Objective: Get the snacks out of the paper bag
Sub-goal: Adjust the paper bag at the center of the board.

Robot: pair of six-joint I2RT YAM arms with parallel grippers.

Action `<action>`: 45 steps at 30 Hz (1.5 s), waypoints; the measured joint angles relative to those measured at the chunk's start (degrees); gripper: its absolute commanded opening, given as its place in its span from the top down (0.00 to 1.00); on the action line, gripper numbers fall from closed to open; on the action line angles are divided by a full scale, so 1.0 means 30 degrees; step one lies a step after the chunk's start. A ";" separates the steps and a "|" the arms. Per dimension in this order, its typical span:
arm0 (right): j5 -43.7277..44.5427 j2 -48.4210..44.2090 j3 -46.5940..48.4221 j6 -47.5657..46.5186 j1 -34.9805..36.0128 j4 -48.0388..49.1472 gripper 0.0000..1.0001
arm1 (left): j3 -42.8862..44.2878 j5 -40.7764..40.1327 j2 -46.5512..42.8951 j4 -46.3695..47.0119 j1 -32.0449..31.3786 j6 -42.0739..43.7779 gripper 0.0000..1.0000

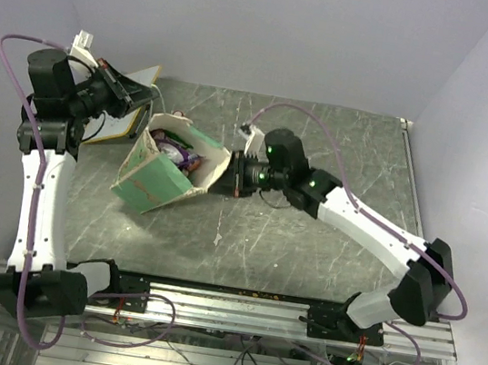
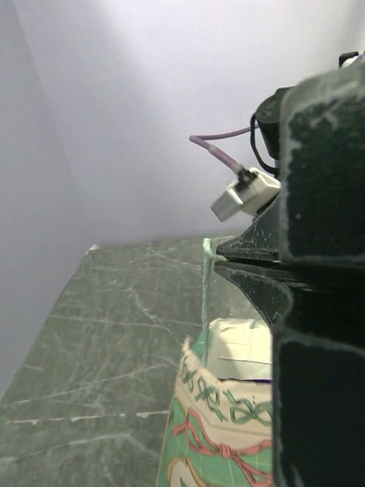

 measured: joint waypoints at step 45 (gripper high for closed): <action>0.3942 -0.0204 0.2193 -0.2492 0.2543 -0.3825 0.43 | 0.5370 -0.6127 0.0707 -1.2072 -0.1304 0.5391 0.93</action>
